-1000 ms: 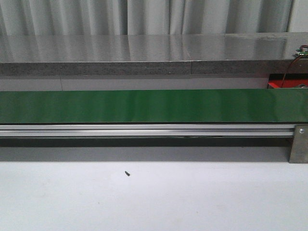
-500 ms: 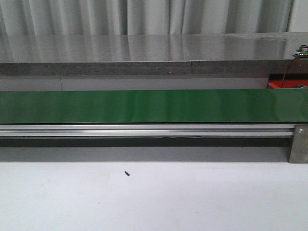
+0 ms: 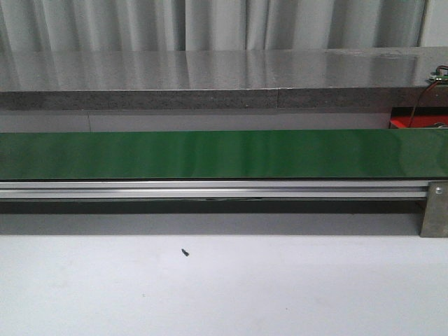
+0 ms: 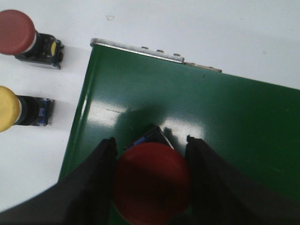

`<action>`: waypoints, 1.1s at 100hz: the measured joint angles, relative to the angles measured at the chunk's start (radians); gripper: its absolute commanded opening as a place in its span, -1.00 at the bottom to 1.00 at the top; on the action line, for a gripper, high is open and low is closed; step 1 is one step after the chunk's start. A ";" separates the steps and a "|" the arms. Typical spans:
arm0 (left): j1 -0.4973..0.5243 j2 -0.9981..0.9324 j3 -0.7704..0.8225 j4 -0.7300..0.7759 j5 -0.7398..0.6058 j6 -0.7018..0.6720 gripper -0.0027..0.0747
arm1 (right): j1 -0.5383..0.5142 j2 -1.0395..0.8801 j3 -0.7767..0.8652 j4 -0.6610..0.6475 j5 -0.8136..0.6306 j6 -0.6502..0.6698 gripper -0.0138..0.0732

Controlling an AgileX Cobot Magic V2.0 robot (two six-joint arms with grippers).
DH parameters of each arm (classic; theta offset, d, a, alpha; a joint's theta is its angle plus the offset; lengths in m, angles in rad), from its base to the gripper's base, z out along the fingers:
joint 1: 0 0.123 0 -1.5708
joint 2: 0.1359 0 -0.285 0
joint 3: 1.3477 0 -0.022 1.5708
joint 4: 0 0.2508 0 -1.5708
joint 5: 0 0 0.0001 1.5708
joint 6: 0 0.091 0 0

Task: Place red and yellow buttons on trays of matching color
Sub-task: 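Carry the red button over the belt's near end and lower it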

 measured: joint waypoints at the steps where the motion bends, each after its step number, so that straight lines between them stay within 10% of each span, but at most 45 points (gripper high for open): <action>1: 0.000 0.000 0.000 -0.001 0.000 0.000 -0.36 | 0.000 0.000 0.000 0.000 0.000 0.000 -0.90; 28: 0.000 0.002 0.000 -0.008 0.011 0.016 0.58 | 0.000 0.000 0.000 0.000 0.000 0.000 -0.90; 73: 0.028 -0.141 0.000 0.002 -0.019 0.018 0.59 | 0.000 0.000 0.000 0.000 0.000 0.000 -0.90; 110: 0.310 -0.177 0.000 0.033 -0.037 0.021 0.59 | 0.000 0.000 0.000 0.000 0.000 0.000 -0.90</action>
